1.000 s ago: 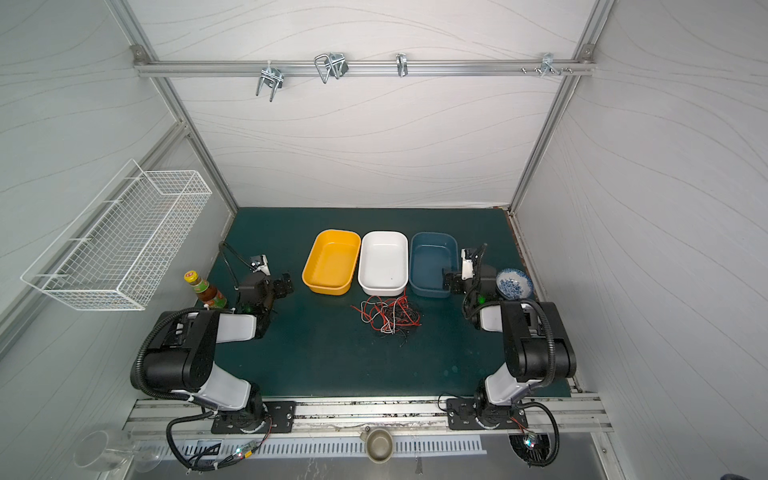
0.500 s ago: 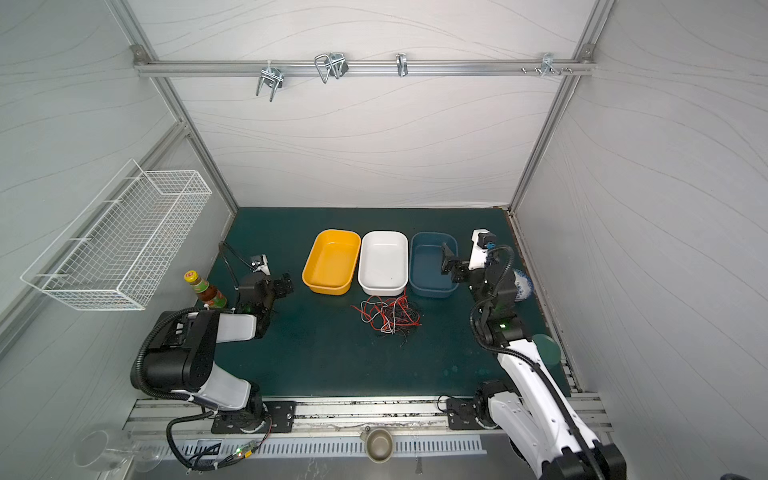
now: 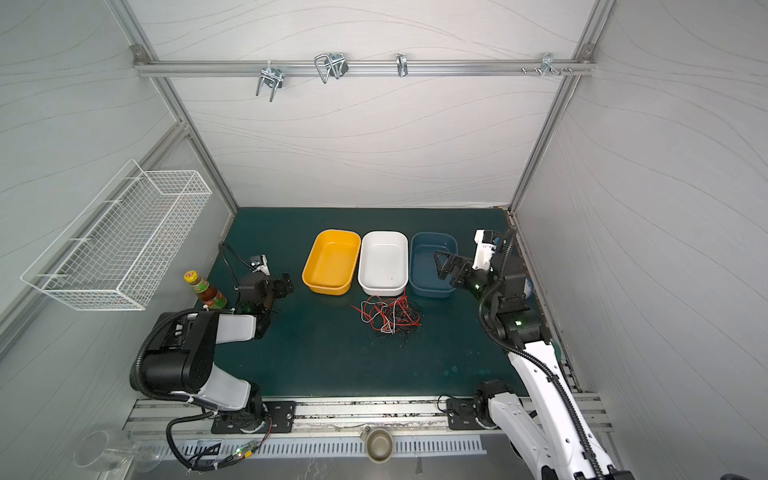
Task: Untangle the cables
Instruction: 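Lower the right gripper onto the wire pile while the left gripper approaches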
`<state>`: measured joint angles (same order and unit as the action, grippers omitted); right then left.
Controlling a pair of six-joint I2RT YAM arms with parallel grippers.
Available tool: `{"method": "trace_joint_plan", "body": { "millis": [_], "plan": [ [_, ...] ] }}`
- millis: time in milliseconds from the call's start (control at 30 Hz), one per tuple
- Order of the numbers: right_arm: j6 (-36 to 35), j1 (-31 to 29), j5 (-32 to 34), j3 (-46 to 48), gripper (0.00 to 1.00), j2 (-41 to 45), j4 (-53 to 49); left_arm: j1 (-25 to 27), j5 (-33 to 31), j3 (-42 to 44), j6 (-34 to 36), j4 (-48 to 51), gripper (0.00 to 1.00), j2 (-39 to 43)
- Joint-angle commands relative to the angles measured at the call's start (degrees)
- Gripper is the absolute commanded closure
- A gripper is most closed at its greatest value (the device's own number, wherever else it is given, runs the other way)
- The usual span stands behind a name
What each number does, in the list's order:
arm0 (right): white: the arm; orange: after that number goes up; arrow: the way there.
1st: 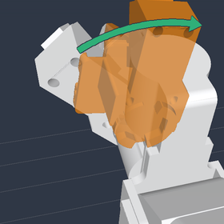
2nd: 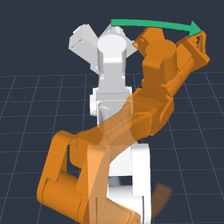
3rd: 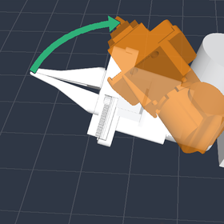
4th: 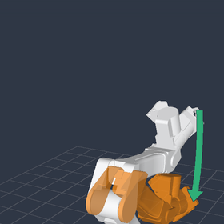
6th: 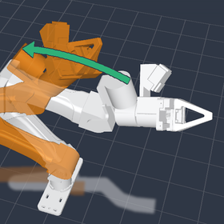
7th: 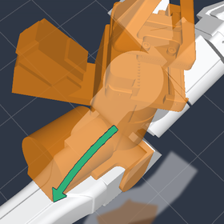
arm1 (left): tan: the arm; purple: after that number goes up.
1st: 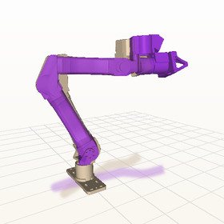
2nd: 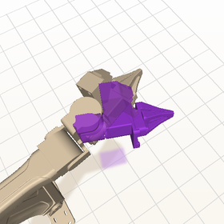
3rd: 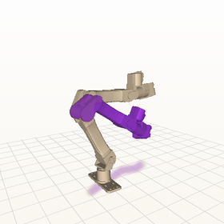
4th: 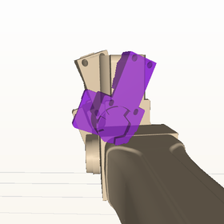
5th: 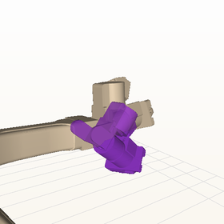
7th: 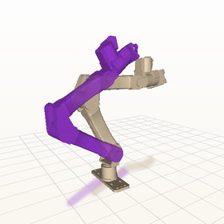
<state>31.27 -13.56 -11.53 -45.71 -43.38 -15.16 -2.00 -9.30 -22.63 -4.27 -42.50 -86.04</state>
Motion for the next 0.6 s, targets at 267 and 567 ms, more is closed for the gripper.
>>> {"method": "trace_joint_plan", "body": {
  "millis": [267,567],
  "plan": [
    [8.3,-2.5,-4.8,-1.4,0.01,5.0,-16.1,2.5,0.4,-11.4,-13.4,31.8,0.00,29.9],
    [3.9,-20.9,11.7,-0.2,0.02,2.0,-22.0,3.6,9.4,-21.1,-35.8,62.0,0.00,39.1]
  ]
}}
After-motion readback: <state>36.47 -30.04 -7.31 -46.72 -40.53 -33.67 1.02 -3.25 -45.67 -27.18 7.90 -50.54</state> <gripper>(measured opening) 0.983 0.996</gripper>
